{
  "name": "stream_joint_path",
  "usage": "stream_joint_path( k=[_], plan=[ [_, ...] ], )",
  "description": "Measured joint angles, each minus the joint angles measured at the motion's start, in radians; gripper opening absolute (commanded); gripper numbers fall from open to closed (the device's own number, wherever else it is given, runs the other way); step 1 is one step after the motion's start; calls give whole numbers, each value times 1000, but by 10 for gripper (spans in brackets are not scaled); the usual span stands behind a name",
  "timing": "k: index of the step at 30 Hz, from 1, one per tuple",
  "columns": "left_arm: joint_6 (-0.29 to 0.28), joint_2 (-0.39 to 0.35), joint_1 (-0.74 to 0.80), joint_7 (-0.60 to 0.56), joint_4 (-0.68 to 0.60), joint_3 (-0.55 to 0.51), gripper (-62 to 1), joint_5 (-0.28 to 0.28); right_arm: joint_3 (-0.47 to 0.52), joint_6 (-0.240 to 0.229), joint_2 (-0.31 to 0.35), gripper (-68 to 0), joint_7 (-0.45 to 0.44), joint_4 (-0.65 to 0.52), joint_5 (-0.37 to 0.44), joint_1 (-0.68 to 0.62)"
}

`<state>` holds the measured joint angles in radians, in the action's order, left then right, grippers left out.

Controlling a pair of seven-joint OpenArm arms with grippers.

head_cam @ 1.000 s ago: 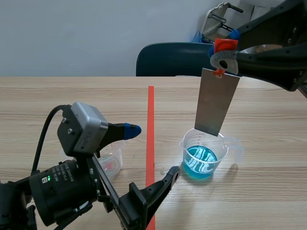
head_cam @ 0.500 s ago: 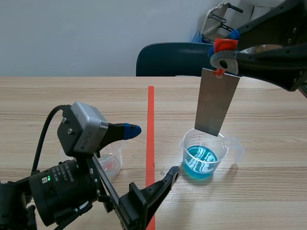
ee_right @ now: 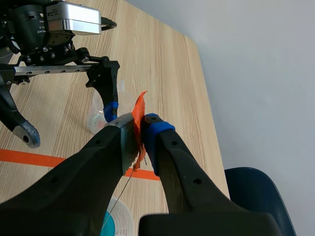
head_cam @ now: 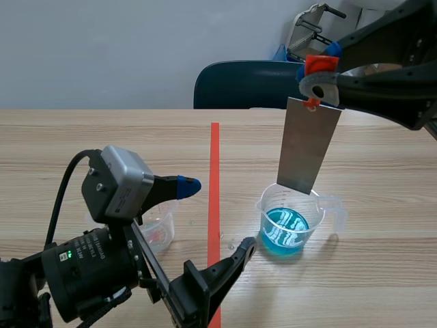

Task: Do the redox reaction experiment

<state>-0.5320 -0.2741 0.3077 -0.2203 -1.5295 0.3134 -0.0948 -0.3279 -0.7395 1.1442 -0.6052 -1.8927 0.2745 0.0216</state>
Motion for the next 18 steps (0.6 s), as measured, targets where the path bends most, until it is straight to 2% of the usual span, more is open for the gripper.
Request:
stream_joint_path(
  k=[16, 17, 18],
  plan=[
    [0, 0, 0, 0, 0, 0, 11, 0, 0, 0, 0, -669, 0, 0, 0, 0],
    [0, 0, 0, 0, 0, 0, -80, 0, 0, 0, 0, -669, 0, 0, 0, 0],
    [0, 0, 0, 0, 0, 0, -199, -1, 0, 0, 0, -669, 0, 0, 0, 0]
  ],
)
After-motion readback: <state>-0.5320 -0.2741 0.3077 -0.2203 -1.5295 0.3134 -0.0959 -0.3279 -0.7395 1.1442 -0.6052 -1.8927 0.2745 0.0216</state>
